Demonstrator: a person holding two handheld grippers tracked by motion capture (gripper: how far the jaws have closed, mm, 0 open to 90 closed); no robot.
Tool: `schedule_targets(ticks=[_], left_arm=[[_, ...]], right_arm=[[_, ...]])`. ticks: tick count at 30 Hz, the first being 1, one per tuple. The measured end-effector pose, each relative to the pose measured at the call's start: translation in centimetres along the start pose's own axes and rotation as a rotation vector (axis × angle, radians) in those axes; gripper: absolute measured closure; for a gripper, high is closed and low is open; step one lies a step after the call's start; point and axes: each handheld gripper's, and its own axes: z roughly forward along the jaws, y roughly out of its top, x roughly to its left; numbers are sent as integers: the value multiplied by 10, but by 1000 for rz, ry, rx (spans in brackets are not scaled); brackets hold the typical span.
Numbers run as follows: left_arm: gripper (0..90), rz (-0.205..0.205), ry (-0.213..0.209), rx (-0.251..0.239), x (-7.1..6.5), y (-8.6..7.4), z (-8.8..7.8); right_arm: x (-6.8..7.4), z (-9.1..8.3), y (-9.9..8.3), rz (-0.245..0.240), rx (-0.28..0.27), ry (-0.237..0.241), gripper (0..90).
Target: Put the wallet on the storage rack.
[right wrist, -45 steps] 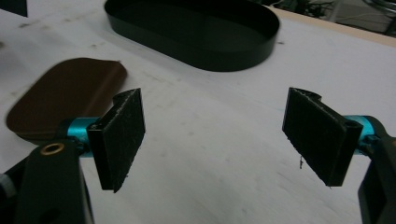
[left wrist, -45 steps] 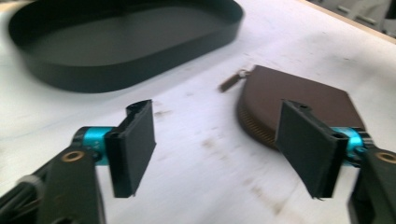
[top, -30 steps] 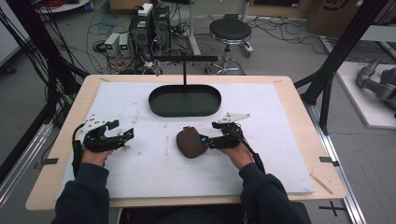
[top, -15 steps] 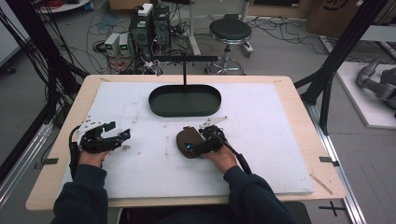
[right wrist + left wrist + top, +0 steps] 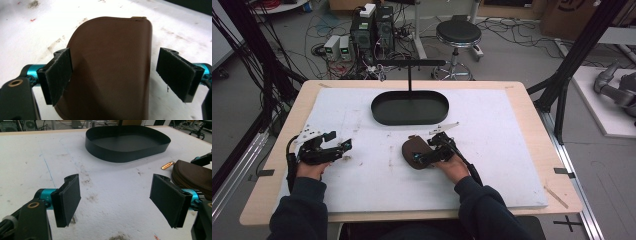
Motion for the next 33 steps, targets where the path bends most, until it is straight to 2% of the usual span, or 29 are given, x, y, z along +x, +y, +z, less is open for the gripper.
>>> schedule_targets(ticks=[2, 6, 7, 11, 16, 17, 18, 21, 22, 23, 24, 26, 28, 30, 33], left_arm=[[243, 2, -1, 2, 0, 0, 0], [245, 3, -6, 4, -1, 0, 1], [245, 6, -4, 6, -1, 0, 1], [246, 5, -5, 10, -3, 0, 2], [249, 14, -8, 18, -4, 0, 5], [249, 13, -10, 19, -4, 0, 5], [250, 14, -8, 18, -4, 0, 6], [253, 16, -9, 20, -4, 0, 6], [253, 17, -6, 20, -4, 0, 6], [254, 18, -6, 21, -4, 0, 6], [254, 17, -5, 20, -4, 0, 6], [255, 15, -5, 21, -4, 0, 6], [255, 12, -4, 20, -4, 0, 6], [255, 15, -2, 21, -3, 0, 5], [255, 14, 0, 20, -3, 0, 5]], right_arm=[[-1, -3, 0, -2, -14, -20, 154], [-4, -5, 0, 16, -15, -11, 154], [-5, -3, -1, 12, 5, -1, 158], [-12, 1, -5, 89, 17, 67, 162], [-10, 2, -4, 69, 26, 66, 170], [-10, 2, -4, 66, 28, 74, 209], [-10, 2, -4, 62, 30, 111, 269], [-9, 1, -4, 66, 34, 116, 281], [-11, 2, -4, 82, 32, 143, 317], [-11, 2, -4, 82, 32, 148, 331], [-10, 1, -4, 79, 34, 151, 348], [-6, -1, -2, 38, 27, 133, 380], [-3, -5, 0, 1, 7, 118, 463], [-4, -11, 2, -10, -12, 126, 546], [1, -19, 7, -52, -33, 117, 604]])
